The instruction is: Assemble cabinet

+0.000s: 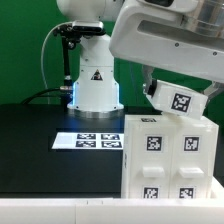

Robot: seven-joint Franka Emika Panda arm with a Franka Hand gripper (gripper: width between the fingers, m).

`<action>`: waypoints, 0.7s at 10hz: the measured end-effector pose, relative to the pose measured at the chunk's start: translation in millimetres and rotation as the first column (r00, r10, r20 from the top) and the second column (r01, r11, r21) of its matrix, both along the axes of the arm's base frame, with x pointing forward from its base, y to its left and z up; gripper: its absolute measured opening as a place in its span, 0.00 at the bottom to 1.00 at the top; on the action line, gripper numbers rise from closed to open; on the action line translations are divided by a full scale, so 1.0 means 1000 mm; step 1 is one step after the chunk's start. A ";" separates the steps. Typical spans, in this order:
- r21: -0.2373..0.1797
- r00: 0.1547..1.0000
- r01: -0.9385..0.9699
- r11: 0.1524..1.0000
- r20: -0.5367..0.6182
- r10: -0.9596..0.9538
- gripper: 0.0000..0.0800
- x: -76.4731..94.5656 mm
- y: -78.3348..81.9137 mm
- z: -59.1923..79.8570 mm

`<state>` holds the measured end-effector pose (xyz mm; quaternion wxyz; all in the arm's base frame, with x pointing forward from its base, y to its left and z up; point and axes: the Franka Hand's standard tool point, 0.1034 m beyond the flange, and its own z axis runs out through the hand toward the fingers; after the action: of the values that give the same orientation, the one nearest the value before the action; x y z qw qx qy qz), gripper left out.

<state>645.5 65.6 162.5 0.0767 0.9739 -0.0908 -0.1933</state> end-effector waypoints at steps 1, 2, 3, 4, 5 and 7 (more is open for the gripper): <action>0.000 1.000 0.006 1.000 0.006 -0.006 0.70 0.001 -0.004 -0.001; 0.001 1.000 0.009 1.000 0.023 -0.009 0.70 0.004 -0.007 -0.004; 0.002 0.999 0.010 1.000 0.047 -0.010 0.70 0.008 -0.008 -0.007; 0.003 0.998 0.011 1.000 0.061 -0.011 0.70 0.009 -0.010 -0.008; -0.002 0.998 0.008 1.000 0.059 -0.008 0.70 0.008 -0.012 -0.007; -0.017 0.998 0.001 1.000 0.056 0.000 0.70 0.008 -0.015 -0.006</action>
Offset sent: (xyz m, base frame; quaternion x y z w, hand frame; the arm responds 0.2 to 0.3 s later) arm -0.0077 -0.0013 -0.0137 0.0245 0.0335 0.0202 0.9989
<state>653.3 50.9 156.0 0.0822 0.9782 -0.0947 -0.1653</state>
